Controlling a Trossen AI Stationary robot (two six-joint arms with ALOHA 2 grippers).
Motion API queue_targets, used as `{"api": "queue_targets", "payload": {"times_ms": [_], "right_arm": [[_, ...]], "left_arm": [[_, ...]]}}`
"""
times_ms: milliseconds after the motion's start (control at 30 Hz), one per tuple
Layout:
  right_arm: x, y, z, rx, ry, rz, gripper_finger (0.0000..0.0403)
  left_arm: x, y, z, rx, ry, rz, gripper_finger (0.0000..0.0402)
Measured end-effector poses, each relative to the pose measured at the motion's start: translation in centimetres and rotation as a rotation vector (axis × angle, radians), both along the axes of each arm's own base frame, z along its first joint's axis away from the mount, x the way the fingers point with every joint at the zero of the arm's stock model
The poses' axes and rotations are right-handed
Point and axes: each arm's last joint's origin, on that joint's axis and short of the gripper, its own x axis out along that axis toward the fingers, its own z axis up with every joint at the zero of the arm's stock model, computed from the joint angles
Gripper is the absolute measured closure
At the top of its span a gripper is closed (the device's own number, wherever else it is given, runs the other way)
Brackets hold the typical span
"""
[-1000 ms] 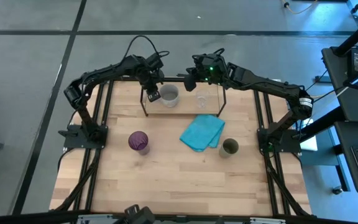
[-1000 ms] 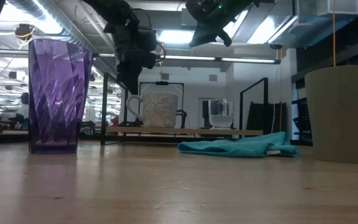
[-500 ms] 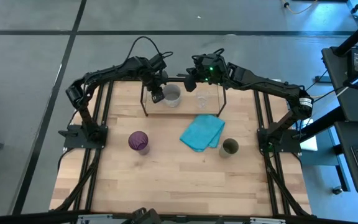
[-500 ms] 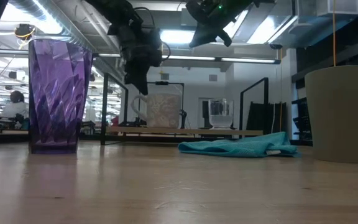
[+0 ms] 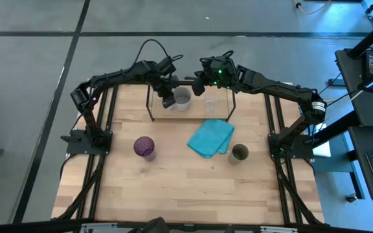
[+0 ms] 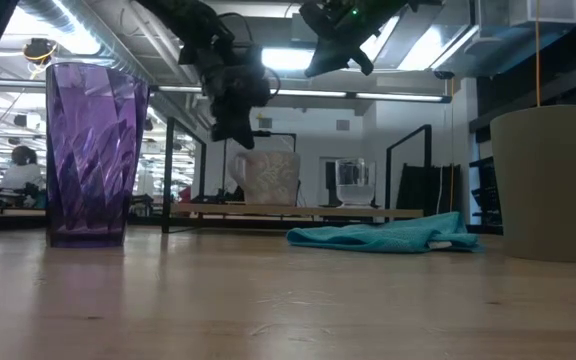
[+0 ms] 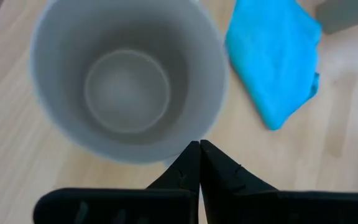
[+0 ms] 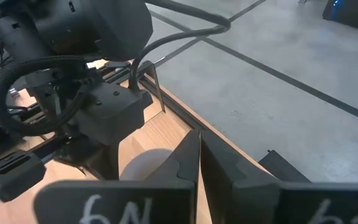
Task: Stack small to large cups/mugs on shelf
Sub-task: Put the gray mug on the shelf
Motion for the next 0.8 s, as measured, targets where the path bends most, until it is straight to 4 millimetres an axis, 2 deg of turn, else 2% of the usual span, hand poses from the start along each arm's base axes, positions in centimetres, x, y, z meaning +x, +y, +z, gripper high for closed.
{"api": "queue_targets", "payload": {"times_ms": [333,533,700,800], "right_arm": [[0.0,0.0,0.0,0.000,0.000,0.000,0.0386],[0.0,0.0,0.0,0.000,0.000,-0.001,0.0386],[0.0,-0.1,0.0,0.000,0.001,-0.002,0.0386],[0.0,-0.1,0.0,0.000,0.001,-0.002,0.0386]], "left_arm": [[0.3,0.0,0.3,-0.032,-0.067,-0.018,0.0399],[-0.7,1.0,1.6,0.008,-0.080,0.013,0.0399],[-1.4,2.2,3.7,0.165,-0.053,0.040,0.0400],[-2.1,2.7,3.7,0.263,0.047,0.057,0.0400]]}}
